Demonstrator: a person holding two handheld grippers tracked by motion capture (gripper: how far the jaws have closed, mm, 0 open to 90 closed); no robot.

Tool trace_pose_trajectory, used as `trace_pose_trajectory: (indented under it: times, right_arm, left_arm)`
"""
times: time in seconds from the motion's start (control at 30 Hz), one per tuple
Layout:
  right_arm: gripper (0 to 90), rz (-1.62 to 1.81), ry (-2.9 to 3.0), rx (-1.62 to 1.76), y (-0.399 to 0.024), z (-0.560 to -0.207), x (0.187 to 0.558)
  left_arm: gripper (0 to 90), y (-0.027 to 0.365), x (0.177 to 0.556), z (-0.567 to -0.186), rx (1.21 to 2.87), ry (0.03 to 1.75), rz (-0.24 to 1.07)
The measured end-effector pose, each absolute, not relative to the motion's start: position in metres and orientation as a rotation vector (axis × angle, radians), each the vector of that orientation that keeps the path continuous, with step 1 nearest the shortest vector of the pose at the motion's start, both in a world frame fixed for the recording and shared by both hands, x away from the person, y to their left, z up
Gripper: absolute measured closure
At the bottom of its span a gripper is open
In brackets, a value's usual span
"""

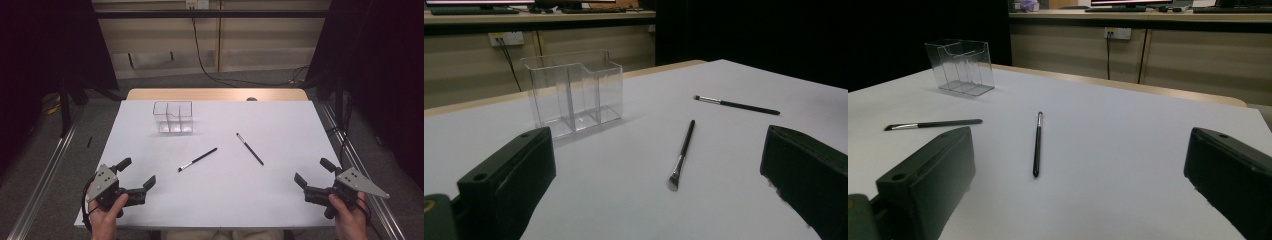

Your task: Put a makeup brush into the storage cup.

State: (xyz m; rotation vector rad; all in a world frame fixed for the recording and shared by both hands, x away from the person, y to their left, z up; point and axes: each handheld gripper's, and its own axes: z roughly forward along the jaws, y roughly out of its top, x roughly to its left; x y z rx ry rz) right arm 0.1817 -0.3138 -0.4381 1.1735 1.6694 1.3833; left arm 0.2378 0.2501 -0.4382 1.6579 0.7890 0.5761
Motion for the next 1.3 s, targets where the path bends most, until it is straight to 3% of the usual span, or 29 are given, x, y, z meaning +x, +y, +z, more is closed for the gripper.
trace_pose_trajectory:
  times: [0.53,0.83,1.3]
  right_arm:
    - [0.0,1.402,1.714,1.153,-0.309,-0.441,0.183]
    - [0.0,1.413,1.735,1.127,-0.302,-0.44,0.182]
    - [0.0,1.434,1.742,1.114,-0.301,-0.44,0.182]
  left_arm:
    - [2.1,0.239,0.236,-0.435,1.704,0.739,0.588]
    - [2.0,0.22,0.25,-0.428,1.723,0.718,0.508]
    - [1.7,0.204,0.271,-0.419,1.769,0.7,0.483]
